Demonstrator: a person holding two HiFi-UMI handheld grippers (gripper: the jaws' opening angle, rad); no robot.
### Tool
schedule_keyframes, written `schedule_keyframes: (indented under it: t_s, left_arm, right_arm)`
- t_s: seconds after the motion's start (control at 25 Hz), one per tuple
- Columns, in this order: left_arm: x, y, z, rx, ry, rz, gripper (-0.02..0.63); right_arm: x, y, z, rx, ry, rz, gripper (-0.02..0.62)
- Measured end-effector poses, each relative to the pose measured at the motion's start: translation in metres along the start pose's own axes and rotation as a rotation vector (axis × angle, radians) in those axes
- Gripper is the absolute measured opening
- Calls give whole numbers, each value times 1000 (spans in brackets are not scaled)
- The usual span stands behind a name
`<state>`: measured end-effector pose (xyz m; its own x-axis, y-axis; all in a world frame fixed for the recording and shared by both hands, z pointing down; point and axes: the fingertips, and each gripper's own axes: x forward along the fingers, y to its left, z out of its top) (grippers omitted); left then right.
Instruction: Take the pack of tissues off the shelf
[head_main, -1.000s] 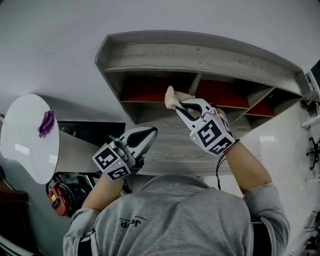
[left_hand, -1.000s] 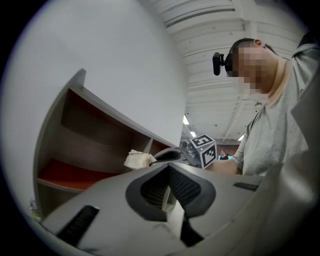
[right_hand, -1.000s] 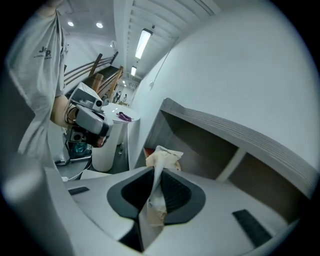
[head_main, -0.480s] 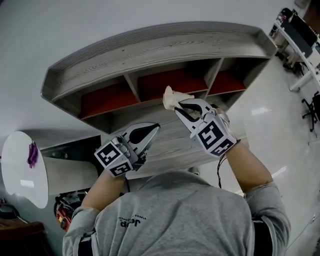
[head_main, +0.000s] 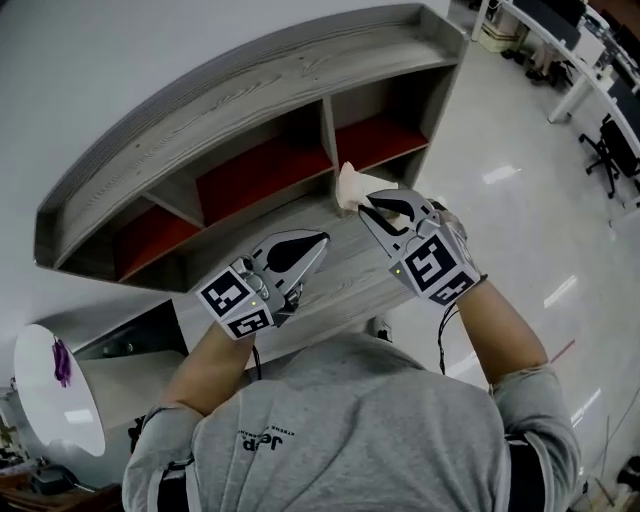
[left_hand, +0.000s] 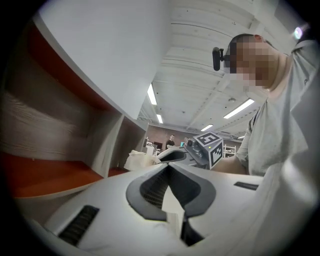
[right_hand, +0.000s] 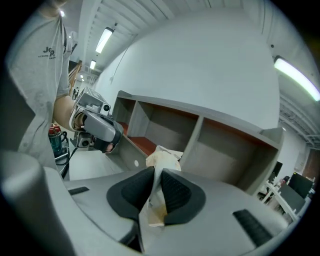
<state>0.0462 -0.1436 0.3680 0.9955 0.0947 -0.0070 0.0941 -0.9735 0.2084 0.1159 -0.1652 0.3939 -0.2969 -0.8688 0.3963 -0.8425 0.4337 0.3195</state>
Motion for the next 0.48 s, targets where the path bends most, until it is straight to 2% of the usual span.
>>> schedule_keyframes:
  t_s: [0.48]
  left_arm:
    - [139,-11,-71,-21,125,-160,11]
  right_arm:
    - [-59,-70,-135,137,114,-158,77]
